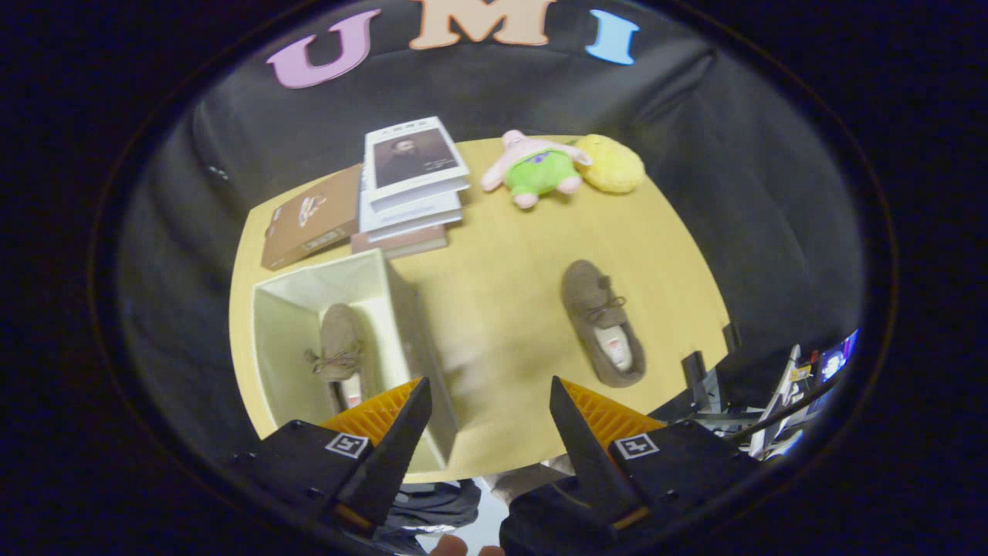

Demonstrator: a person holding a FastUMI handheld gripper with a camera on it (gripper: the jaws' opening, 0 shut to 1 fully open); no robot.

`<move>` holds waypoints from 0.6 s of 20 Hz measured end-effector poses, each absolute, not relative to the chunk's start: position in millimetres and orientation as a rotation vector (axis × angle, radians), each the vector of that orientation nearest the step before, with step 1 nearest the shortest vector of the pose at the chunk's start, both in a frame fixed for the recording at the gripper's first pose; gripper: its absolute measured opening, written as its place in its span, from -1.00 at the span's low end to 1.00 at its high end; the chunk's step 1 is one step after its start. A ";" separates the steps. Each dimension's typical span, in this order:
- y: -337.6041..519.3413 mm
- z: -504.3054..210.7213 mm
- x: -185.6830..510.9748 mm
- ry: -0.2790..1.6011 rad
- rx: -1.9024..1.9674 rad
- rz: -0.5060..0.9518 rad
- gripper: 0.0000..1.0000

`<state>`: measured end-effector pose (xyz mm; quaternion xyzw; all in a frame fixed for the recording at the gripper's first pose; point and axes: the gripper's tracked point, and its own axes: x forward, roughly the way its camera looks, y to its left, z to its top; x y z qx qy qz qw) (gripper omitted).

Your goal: Open the storage box then place both shoes into the box .Put the left shoe in first, then the right shoe, with the right side of both shoes facing outward in a uniform manner.

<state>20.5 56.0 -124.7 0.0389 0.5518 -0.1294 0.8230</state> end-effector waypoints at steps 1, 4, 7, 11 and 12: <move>35.0 -124.3 20.2 1.173 0.077 -0.310 0.97; -25.3 -134.5 17.2 1.193 0.060 -0.395 0.98; -77.0 -155.9 7.2 1.241 0.028 -0.465 0.98; -110.9 -197.0 -3.4 1.322 0.023 -0.492 0.97; -114.2 -210.8 -4.7 1.346 0.013 -0.482 0.96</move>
